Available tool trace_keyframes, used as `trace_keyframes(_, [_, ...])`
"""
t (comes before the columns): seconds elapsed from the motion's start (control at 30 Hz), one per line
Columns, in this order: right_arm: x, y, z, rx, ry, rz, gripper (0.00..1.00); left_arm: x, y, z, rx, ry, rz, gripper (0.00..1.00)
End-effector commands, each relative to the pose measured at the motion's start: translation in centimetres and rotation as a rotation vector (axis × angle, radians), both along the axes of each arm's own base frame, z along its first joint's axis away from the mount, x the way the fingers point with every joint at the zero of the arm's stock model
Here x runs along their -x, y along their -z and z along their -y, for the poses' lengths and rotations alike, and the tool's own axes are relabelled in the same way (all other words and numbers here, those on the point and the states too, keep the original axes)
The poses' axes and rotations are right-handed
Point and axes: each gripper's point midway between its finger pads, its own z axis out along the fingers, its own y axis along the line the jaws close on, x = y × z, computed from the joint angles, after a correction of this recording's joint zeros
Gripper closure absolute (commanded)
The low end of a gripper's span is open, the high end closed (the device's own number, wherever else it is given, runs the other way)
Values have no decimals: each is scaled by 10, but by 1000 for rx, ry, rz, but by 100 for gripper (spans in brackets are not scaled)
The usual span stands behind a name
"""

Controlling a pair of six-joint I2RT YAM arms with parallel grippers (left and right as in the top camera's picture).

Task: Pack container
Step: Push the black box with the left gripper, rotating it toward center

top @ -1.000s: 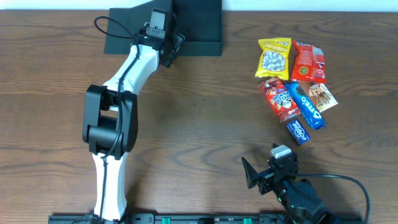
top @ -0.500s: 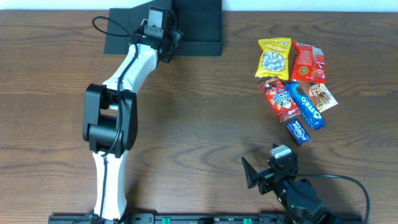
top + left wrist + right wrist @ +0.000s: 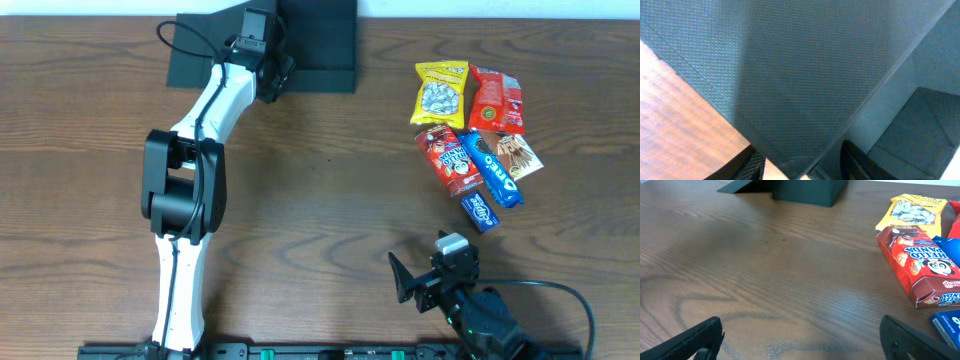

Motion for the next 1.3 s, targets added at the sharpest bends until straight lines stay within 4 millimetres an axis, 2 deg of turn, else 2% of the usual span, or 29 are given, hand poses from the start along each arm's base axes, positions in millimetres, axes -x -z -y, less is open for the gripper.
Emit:
trace_keyframes(0.0, [1,3,-1,12,-8,1,1,10,-1,-5,-77,100,-31,52])
trace_keyframes(0.1, [1,3,-1,12,-8,1,1,26,-14,-25,-236,181,-91,56])
trace_keyframes(0.23, [1,3,-1,12,-8,1,1,47,-36,-43,-384,319,-162,75])
trace_keyframes(0.3, [1,3,-1,12,-8,1,1,56,-35,-45,-408,378,-192,83])
trace_keyframes(0.37, [1,3,-1,12,-8,1,1,67,-33,-48,-426,429,-233,84])
trace_keyframes(0.5, [1,3,-1,12,-8,1,1,79,-30,-52,-434,438,-283,81])
trace_keyframes(0.57, [1,3,-1,12,-8,1,1,79,-30,-50,-408,401,-289,74])
trace_keyframes(0.63, [1,3,-1,12,-8,1,1,81,-30,-40,-333,364,-297,62])
trace_keyframes(0.7, [1,3,-1,12,-8,1,1,83,-30,-30,-266,321,-309,62])
trace_keyframes(0.93, [1,3,-1,12,-8,1,1,85,-29,-3,-165,59,-345,38])
trace_keyframes(1.07, [1,3,-1,12,-8,1,1,62,-34,17,-122,-3,-242,38])
trace_keyframes(1.17, [1,3,-1,12,-8,1,1,55,-36,21,-127,-39,-208,39])
trace_keyframes(1.27, [1,3,-1,12,-8,1,1,58,-31,25,-125,-54,-213,41])
